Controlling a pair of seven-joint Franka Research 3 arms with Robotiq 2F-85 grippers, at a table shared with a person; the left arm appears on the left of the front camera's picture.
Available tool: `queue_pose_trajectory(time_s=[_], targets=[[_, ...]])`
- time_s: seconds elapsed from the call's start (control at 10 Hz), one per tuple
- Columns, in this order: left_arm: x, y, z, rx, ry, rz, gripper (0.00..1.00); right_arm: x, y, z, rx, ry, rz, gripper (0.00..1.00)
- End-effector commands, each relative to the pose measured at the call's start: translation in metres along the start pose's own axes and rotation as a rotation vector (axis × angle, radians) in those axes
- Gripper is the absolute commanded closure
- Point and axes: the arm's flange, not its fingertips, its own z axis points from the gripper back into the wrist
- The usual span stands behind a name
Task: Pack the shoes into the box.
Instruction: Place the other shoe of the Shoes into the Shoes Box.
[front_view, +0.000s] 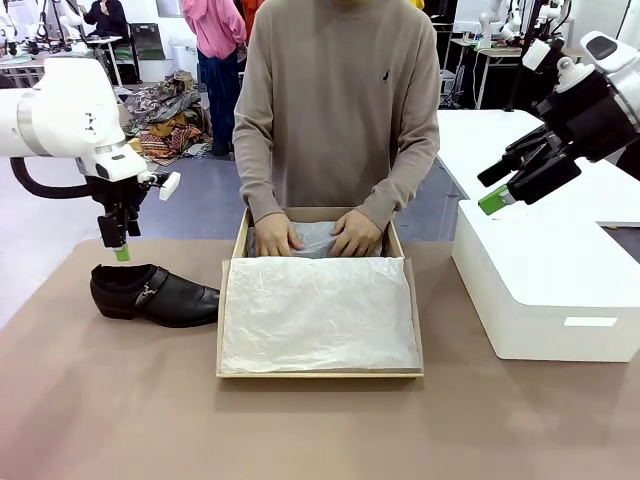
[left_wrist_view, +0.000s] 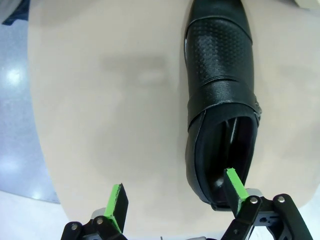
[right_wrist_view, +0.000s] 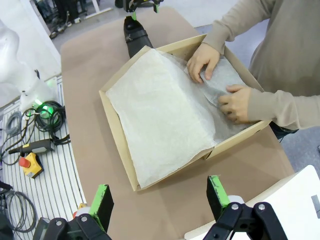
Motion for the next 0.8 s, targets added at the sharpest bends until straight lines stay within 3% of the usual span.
queue_pose_trajectory(time_s=[0.0,0.7], targets=[[-0.007,-0.002,-0.008,0.000,-0.034,-0.024,0.00,0.001,-0.002,-0.002,0.012,-0.034,0.021,0.00],[-0.010,0.000,-0.029,-0.084,-0.037,-0.011,0.00,0.001,-0.002,-0.002,0.012,-0.034,0.021,0.00]])
